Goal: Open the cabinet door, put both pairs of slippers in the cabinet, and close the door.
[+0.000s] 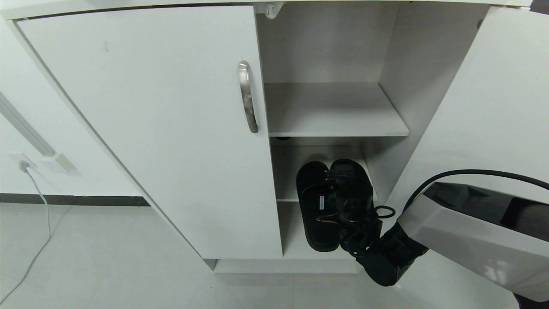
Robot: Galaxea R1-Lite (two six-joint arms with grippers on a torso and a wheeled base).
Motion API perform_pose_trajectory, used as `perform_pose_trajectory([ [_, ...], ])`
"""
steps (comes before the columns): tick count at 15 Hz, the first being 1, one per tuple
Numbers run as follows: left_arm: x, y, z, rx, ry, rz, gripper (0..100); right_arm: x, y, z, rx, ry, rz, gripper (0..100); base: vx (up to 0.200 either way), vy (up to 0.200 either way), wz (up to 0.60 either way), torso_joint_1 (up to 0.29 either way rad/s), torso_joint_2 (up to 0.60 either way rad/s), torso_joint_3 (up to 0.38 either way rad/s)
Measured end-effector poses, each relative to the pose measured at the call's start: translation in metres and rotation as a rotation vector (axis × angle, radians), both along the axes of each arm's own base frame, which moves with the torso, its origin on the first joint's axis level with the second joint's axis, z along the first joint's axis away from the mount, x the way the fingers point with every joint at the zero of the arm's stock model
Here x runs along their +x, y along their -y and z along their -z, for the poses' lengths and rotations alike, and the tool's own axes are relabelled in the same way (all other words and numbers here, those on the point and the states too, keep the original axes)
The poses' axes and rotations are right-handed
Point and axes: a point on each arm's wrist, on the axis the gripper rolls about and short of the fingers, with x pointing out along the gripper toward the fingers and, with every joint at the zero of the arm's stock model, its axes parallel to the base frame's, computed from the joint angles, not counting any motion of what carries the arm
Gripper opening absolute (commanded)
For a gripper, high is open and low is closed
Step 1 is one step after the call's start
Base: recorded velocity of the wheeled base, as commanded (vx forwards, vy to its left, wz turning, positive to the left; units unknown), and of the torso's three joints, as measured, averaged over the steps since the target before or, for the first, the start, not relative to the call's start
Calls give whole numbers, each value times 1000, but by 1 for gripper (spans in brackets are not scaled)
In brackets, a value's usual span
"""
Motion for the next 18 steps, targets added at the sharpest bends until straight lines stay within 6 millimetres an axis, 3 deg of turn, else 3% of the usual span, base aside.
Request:
perform_pose_trajectory([
  [5, 0, 0, 0, 0, -1, 0, 0, 6, -5, 2, 0, -2, -1, 0, 0, 0, 0, 0, 0, 0],
  [12, 0, 0, 0, -2, 0, 0, 0, 40, -11, 6, -9, -26, 32, 0, 0, 0, 0, 0, 0, 0],
  [18, 0, 0, 0, -3, -1, -1, 0, 67, -13, -2, -1, -17, 61, 0, 0, 0, 0, 0, 0, 0],
])
